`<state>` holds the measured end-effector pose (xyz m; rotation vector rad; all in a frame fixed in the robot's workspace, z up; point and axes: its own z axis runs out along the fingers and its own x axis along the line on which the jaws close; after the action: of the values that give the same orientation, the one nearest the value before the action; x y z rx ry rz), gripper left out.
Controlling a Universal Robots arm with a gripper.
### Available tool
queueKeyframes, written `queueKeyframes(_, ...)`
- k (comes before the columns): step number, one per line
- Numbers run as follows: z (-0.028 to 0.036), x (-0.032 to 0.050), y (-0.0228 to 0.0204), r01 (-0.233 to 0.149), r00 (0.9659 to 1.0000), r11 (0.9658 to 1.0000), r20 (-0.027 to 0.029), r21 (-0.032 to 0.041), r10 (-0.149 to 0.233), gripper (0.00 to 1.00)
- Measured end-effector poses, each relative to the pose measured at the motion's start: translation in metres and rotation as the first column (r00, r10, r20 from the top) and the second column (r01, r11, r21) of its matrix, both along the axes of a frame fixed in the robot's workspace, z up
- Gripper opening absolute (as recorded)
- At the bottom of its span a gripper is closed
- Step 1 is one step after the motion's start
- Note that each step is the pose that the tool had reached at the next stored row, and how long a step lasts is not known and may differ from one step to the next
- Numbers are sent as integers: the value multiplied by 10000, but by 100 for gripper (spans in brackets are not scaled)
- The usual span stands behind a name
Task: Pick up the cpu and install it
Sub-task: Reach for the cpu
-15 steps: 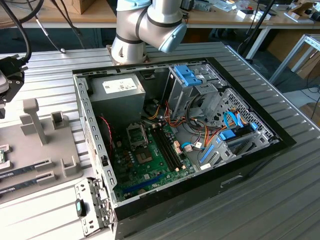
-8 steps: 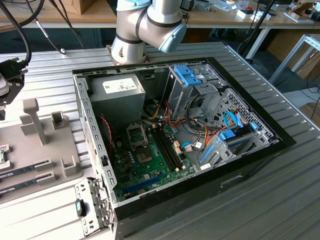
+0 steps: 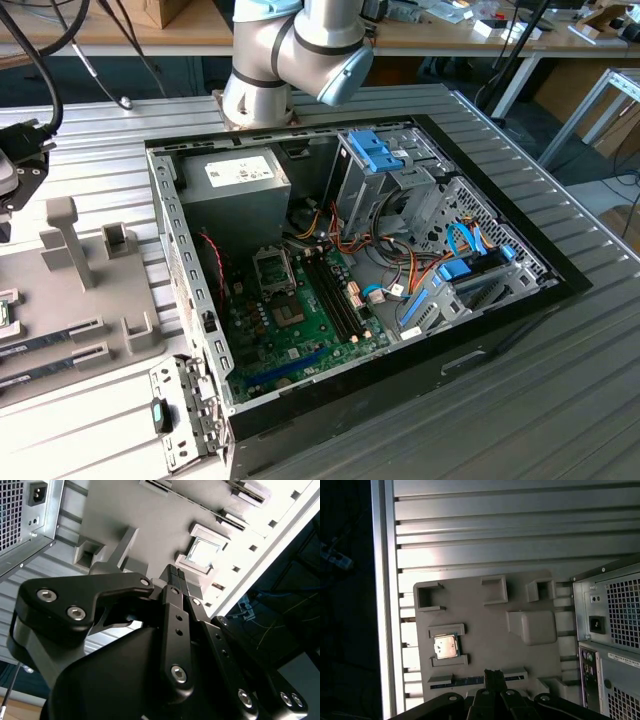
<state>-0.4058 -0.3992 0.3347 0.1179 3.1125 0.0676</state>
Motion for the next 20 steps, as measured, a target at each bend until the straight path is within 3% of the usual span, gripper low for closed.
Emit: queueKeyframes(20,-85,-25,0,0,10000,10000,0,-1,0,11)
